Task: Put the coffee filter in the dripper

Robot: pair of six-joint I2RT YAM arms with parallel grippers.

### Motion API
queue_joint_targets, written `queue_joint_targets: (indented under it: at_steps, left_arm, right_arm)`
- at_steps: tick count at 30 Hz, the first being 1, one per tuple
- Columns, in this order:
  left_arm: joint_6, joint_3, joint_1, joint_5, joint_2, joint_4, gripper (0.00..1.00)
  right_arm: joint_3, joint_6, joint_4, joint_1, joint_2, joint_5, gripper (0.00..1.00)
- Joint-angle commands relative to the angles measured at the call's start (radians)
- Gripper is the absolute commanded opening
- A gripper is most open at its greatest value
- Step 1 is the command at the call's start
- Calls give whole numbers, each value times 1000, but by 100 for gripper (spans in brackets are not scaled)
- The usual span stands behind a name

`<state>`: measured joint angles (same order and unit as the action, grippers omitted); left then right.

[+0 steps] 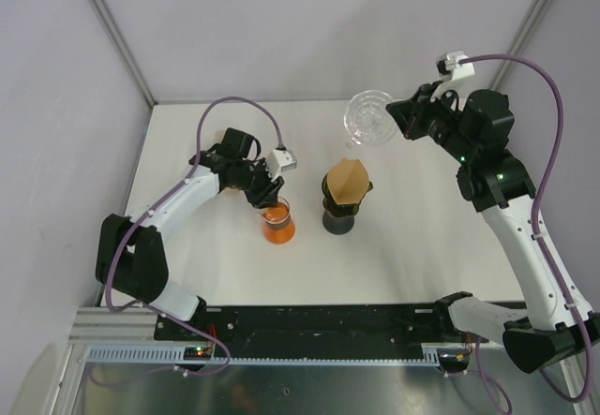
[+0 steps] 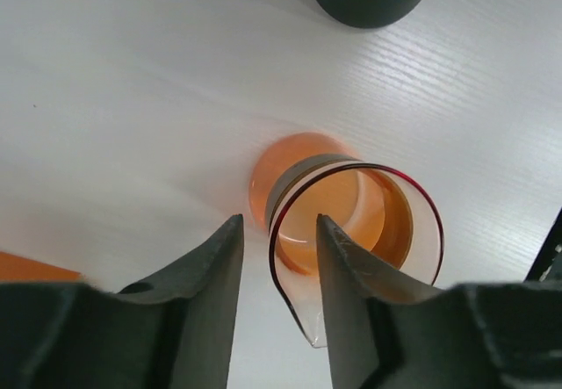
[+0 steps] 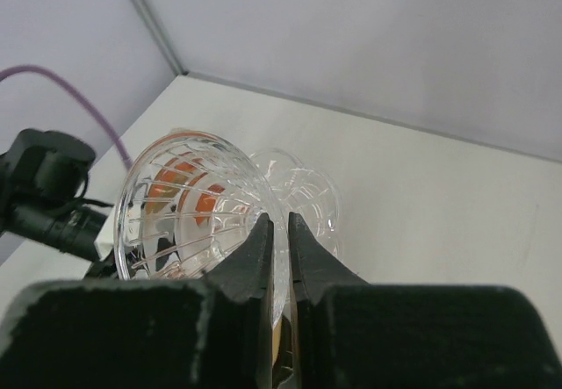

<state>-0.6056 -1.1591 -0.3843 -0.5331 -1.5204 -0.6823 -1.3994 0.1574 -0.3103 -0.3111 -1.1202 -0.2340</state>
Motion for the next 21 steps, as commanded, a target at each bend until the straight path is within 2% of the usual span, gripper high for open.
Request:
queue_joint_targets:
  at_steps: [1, 6, 11, 17, 21]
  left_arm:
    - [9, -28, -4, -30, 64, 7, 52]
    - [52, -85, 3, 6, 112, 6, 73]
    - [145, -151, 73, 10, 175, 5, 85]
    - [205, -195, 233, -10, 219, 5, 89]
    - [244, -187, 354, -55, 229, 5, 89]
  right_arm:
    - [-139, -59, -91, -70, -31, -31, 0]
    - [-236, -88, -175, -148, -84, -68, 0]
    - [-355, -102, -261, -233, -175, -200, 0]
    - [-506, -145, -357, -358, -356, -337, 0]
    - [-747, -246, -529, -452, -574, -383, 0]
